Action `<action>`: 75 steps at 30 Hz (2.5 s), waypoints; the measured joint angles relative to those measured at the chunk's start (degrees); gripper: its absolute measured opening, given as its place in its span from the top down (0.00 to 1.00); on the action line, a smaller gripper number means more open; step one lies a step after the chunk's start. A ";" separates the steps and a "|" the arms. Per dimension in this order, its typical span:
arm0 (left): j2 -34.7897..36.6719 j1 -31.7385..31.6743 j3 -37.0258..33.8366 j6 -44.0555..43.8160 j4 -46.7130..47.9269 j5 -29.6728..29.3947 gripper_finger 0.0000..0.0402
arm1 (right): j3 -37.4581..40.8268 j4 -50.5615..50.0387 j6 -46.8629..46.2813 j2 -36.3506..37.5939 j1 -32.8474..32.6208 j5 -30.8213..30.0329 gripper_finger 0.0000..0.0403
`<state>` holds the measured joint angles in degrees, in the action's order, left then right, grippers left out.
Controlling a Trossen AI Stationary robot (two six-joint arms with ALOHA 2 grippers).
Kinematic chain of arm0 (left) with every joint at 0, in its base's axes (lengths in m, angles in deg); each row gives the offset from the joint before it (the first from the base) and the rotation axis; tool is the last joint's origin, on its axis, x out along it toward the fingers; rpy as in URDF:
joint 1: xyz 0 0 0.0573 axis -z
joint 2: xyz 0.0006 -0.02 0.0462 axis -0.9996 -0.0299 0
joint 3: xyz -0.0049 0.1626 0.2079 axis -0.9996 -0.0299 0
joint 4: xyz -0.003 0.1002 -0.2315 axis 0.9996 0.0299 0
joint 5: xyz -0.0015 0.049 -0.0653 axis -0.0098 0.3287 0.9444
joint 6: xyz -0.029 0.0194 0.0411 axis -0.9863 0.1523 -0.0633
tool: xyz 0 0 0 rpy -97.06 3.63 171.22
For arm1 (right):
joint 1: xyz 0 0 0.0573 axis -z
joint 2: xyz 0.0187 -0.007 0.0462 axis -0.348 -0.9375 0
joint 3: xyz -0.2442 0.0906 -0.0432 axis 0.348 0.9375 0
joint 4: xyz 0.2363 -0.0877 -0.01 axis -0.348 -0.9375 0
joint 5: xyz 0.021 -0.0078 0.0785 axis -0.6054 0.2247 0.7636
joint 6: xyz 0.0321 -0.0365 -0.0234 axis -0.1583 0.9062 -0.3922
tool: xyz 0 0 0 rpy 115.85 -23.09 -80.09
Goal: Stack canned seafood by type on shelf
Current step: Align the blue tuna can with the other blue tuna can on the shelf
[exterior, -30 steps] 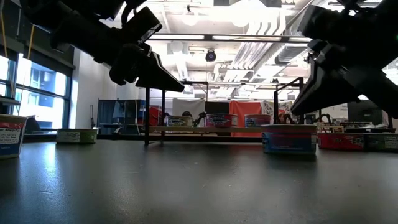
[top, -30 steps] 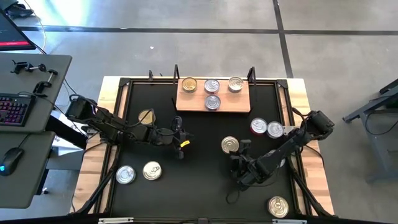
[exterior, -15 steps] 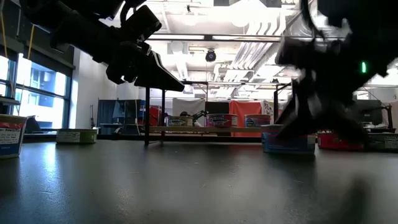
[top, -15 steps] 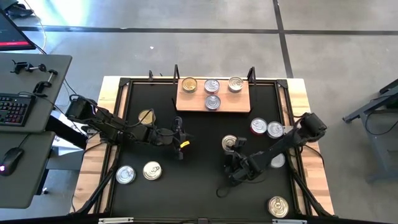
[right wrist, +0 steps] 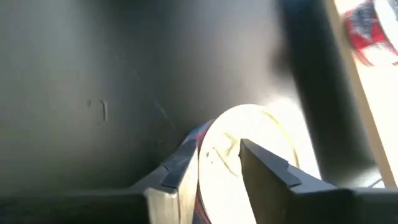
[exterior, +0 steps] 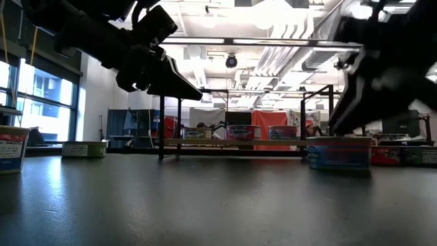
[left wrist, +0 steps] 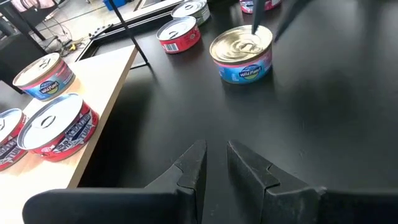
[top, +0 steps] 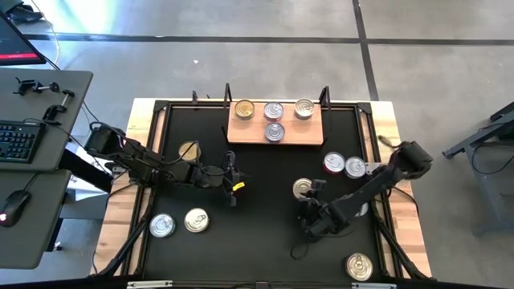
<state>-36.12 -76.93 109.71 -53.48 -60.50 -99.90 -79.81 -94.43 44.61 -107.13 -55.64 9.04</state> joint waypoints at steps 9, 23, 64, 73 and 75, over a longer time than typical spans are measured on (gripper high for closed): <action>0.00 0.00 0.00 -0.04 -0.05 0.02 0.87 | 0.00 3.57 -4.82 3.11 -1.65 -5.52 0.52; 0.00 0.39 0.00 -0.02 0.00 0.06 0.87 | -0.33 9.41 -4.23 -7.26 3.48 -0.94 0.56; 0.00 0.42 0.00 -1.01 0.02 0.07 0.87 | -0.52 -1.73 -11.12 -8.84 -5.22 -2.30 0.99; 0.00 0.42 0.00 -1.01 0.02 0.06 0.87 | -2.50 -5.35 -5.19 -9.01 -4.97 -1.20 1.00; 0.00 0.42 0.00 -1.01 -0.02 0.06 0.87 | -3.88 -7.53 -5.19 -9.08 -4.84 -0.93 1.00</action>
<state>-36.12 -76.52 109.71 -54.49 -60.52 -99.84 -83.69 -101.96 39.41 -116.21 -60.48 8.11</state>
